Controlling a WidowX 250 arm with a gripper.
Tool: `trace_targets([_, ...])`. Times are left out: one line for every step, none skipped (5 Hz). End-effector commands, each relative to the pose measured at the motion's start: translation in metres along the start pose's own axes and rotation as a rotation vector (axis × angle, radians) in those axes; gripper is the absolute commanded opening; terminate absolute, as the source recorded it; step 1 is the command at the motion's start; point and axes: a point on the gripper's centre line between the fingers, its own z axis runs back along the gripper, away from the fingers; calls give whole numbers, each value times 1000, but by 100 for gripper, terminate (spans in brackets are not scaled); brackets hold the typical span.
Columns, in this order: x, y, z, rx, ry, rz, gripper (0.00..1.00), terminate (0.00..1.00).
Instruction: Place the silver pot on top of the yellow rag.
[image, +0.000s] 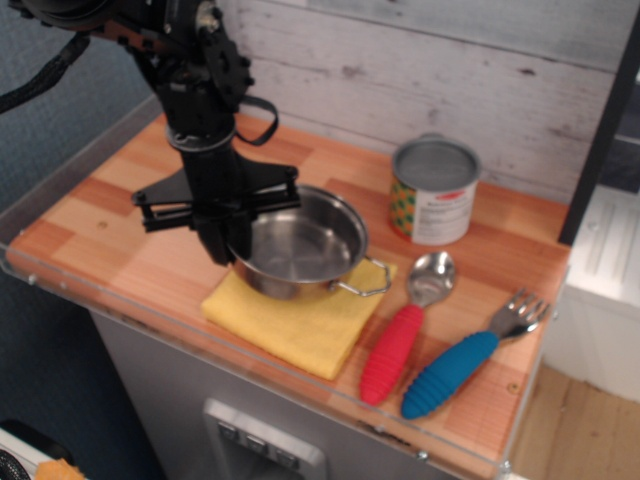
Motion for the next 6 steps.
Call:
trace_targets([1,2,1,-40,2,0,0,0])
trace_targets([-2,0,0,-43,5,-12,0,0])
trace_targets([-2,1,-6,-2,2,-6,0,0])
trace_targets([-2,0,-9,-12,11,-10,0,0])
trace_targets([-5,-1,-7,-21,14,-13,100,0])
trace_targets([0,5,-3,-25,19,7,100,0])
